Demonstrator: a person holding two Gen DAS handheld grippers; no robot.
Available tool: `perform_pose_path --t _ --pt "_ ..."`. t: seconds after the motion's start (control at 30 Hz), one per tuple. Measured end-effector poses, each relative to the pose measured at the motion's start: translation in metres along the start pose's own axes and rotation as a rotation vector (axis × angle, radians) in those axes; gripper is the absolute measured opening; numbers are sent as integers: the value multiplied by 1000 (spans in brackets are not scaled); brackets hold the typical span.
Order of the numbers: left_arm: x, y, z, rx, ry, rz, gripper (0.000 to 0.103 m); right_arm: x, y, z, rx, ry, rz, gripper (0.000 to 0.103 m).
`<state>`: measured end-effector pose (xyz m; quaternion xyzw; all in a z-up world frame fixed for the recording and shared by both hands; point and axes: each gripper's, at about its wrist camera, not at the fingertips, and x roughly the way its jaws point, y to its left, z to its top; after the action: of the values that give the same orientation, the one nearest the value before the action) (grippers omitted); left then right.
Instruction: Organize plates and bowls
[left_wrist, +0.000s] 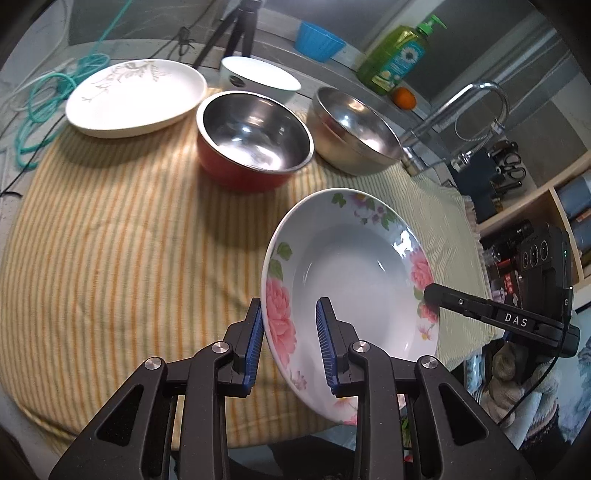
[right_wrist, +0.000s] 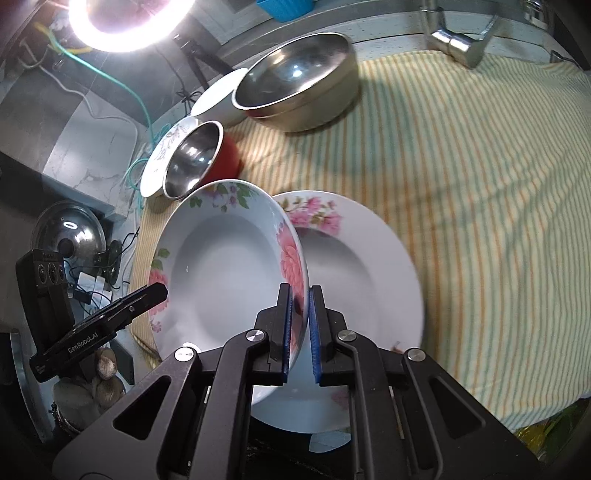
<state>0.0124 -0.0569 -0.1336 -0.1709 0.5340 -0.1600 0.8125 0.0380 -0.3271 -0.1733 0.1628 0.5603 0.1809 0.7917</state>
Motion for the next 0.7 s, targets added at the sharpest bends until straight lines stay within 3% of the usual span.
perform_pose_path --t 0.7 --pt "33 -31 -9 71 91 -1 26 -5 -44 -10 77 9 -60 9"
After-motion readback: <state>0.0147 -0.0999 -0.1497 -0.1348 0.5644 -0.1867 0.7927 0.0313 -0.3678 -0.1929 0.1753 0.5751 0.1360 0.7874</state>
